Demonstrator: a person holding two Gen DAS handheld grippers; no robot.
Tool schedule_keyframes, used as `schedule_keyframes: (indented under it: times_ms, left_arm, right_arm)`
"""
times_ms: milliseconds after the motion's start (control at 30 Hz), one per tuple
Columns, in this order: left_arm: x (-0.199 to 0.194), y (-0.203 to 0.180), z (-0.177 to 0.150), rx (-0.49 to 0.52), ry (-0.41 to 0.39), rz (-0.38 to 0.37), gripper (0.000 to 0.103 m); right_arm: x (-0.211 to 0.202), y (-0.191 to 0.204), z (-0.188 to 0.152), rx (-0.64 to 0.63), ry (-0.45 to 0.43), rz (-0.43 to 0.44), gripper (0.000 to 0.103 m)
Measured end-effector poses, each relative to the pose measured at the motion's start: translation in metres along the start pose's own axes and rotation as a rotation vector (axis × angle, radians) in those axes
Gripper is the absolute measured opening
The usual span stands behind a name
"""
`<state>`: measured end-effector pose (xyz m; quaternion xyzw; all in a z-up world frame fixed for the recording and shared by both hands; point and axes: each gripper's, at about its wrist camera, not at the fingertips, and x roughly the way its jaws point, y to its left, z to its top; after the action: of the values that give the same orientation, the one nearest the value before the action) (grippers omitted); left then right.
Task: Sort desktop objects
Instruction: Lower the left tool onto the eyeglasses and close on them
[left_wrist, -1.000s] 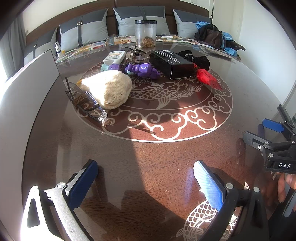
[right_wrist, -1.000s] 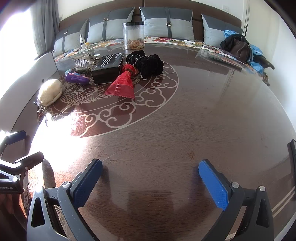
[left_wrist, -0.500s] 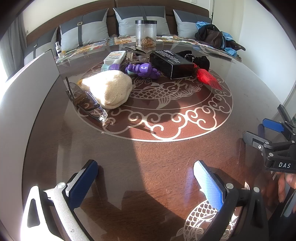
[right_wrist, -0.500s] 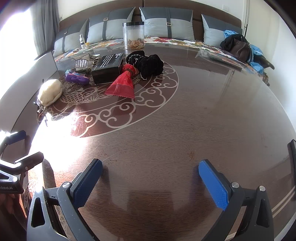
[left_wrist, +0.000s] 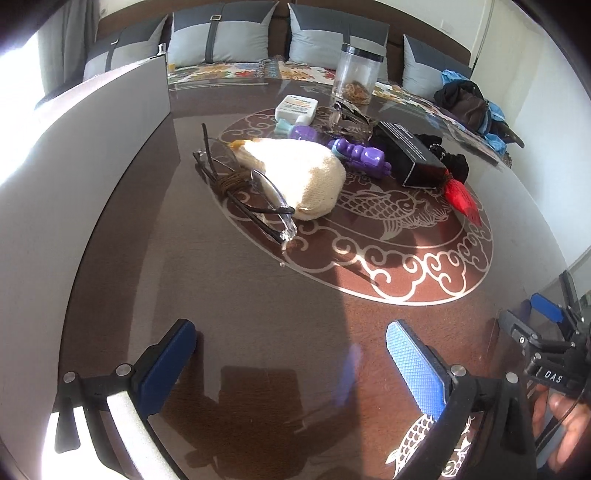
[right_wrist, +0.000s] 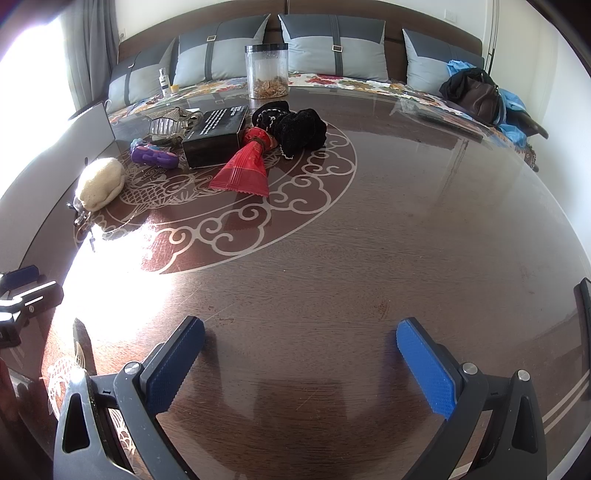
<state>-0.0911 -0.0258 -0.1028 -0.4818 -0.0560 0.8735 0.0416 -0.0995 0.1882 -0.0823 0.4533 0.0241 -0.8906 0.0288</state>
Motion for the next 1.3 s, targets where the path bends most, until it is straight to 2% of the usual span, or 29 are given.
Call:
schedule_keyframes:
  times_ms: [133, 233, 367, 433, 533, 633, 767, 1100, 1200, 1300]
  left_arm:
    - [0.002, 0.009, 0.035, -0.029, -0.026, 0.034, 0.103]
    - [0.01, 0.016, 0.057, -0.052, -0.018, 0.065, 0.103]
    - [0.028, 0.025, 0.071, -0.07, 0.017, 0.099, 0.103]
    - [0.039, 0.025, 0.076, -0.066, 0.047, 0.096, 0.103]
    - [0.046, 0.026, 0.079, -0.066, 0.048, 0.095, 0.103]
    - [0.051, 0.034, 0.082, -0.123, 0.05, 0.079, 0.103]
    - [0.047, 0.047, 0.075, -0.262, 0.025, 0.042, 0.103]
    - [0.059, 0.032, 0.081, -0.157, 0.006, 0.124, 0.103]
    - [0.061, 0.031, 0.084, -0.136, 0.006, 0.114, 0.103]
    - [0.058, 0.034, 0.083, -0.173, 0.037, 0.092, 0.103]
  right_arm:
    - [0.0, 0.0, 0.0, 0.0, 0.0, 0.0, 0.103]
    - [0.0, 0.0, 0.0, 0.0, 0.0, 0.0, 0.103]
    - [0.0, 0.0, 0.0, 0.0, 0.0, 0.0, 0.103]
    - [0.0, 0.0, 0.0, 0.0, 0.0, 0.0, 0.103]
    - [0.0, 0.0, 0.0, 0.0, 0.0, 0.0, 0.103]
    - [0.0, 0.0, 0.0, 0.0, 0.0, 0.0, 0.103]
    - [0.0, 0.0, 0.0, 0.0, 0.0, 0.0, 0.103]
    - [-0.001, 0.0, 0.0, 0.0, -0.001, 0.002, 0.103]
    - [-0.001, 0.0, 0.0, 0.0, -0.001, 0.002, 0.103]
    - [0.0, 0.0, 0.0, 0.0, -0.001, 0.002, 0.103]
